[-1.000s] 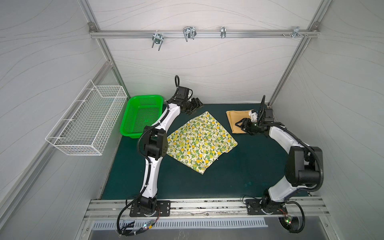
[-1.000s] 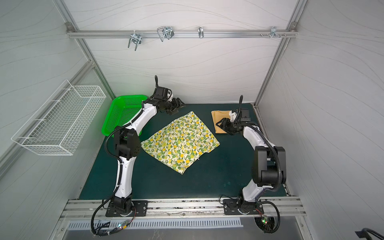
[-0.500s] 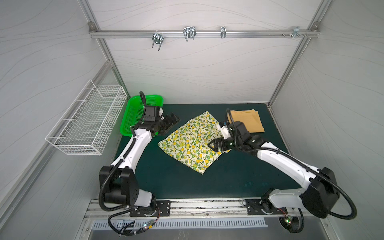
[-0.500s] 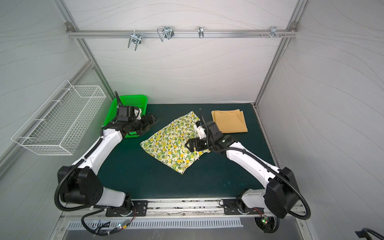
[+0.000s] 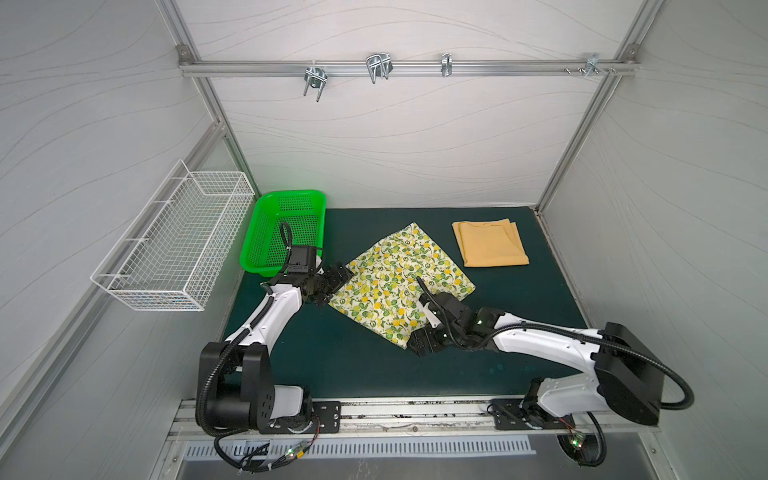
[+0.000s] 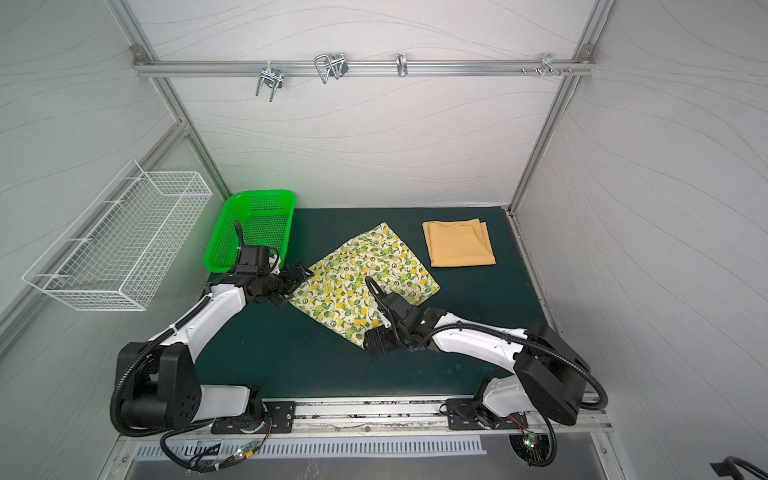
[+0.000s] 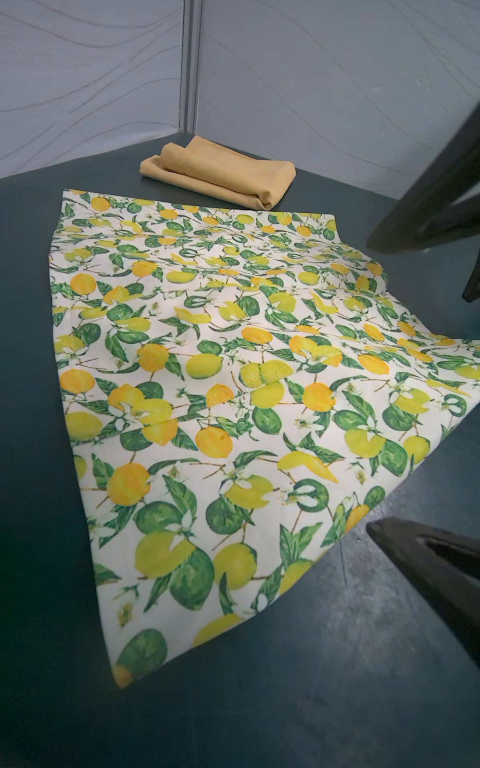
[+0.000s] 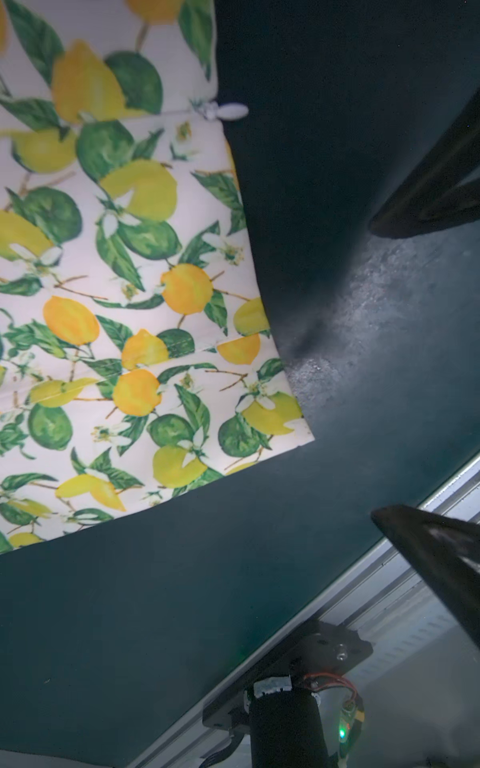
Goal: Fold and stack the skirts
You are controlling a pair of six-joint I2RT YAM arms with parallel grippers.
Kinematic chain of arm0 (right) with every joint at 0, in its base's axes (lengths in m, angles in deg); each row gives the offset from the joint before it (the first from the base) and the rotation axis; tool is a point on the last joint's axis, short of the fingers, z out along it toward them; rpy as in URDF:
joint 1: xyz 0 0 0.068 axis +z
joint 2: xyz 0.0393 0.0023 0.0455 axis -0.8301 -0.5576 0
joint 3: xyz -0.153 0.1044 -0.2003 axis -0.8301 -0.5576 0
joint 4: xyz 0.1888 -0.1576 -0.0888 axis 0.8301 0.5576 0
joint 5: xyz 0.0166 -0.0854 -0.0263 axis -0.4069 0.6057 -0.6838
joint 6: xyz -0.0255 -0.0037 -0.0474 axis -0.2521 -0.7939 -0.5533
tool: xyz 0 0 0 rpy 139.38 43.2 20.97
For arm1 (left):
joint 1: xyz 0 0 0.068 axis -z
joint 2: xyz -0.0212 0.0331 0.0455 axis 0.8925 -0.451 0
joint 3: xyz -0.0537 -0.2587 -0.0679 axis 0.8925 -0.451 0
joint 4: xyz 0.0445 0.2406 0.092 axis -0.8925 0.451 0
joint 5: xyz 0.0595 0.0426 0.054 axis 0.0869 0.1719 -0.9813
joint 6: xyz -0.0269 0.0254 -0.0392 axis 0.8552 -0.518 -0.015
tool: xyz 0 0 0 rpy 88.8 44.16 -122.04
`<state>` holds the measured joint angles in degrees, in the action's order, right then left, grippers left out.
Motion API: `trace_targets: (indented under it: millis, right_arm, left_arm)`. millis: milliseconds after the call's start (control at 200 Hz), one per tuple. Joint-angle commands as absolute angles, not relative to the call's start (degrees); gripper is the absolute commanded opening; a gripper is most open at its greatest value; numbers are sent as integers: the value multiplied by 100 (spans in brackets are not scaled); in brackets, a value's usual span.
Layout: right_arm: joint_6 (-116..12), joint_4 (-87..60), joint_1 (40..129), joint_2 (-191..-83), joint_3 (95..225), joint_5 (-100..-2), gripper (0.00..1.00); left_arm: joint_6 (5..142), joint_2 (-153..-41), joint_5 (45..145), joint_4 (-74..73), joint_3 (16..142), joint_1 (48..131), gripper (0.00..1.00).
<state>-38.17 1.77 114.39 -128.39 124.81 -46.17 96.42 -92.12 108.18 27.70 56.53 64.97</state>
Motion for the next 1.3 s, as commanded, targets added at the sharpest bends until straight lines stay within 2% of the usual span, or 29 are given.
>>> trace_targets:
  millis: [0, 235, 485, 805, 1131, 1296]
  right_arm:
    - [-3269, -529, 11663, -13064, 12458, -4867, 99]
    - [-2880, -1197, 11625, -13576, 12467, -5092, 99]
    - [-2611, -1847, 11221, -13923, 12393, -5402, 99]
    - [-2676, -1862, 10951, -14168, 12749, -5535, 99]
    - [-2911, -1644, 10716, -13958, 12874, -5043, 99]
    - [-2872, -1854, 10432, -14141, 12927, -5196, 99]
  left_arm:
    - [9568, -9286, 10765, 2492, 5680, 6455, 99]
    - [9425, -9296, 10741, 2593, 5713, 6428, 99]
    - [9356, -9261, 10750, 2650, 5667, 6340, 99]
    - [9347, -9243, 10765, 2608, 5564, 6333, 99]
    - [9448, -9023, 10490, 2524, 5299, 6310, 99]
    - [9479, -9091, 10471, 2462, 5231, 6302, 99]
